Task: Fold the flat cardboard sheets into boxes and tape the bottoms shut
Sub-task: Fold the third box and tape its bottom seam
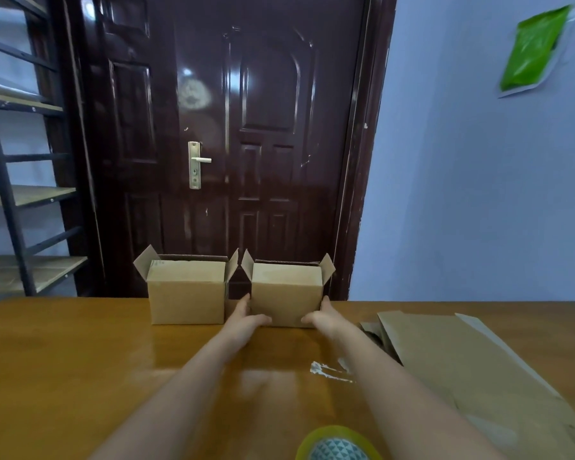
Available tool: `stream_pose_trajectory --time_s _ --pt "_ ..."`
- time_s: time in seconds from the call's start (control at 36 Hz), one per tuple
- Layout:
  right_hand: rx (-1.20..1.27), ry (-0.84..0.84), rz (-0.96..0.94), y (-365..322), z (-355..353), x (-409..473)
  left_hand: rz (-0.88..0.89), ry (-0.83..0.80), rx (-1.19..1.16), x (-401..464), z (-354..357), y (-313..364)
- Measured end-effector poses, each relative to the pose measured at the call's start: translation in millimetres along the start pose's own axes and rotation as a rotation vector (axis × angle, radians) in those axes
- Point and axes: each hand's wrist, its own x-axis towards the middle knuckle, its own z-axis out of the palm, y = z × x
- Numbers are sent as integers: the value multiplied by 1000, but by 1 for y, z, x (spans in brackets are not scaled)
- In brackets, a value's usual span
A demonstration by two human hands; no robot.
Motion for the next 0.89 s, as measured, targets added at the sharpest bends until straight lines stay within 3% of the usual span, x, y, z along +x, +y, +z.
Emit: stream_pose_trajectory --time_s 0.19,0.47,0.72,0.89 --pt "-317 105 -111 5 -14 -27 103 38 289 -25 -3 12" --pt "-868 245 -277 1 -68 -94 336 -2 1094 -82 19 53" --pt "-973 347 -118 41 -141 -148 529 -132 1332 -123 87 88" --pt "-1037 364 37 85 -183 -176 550 -236 1250 -140 143 83"
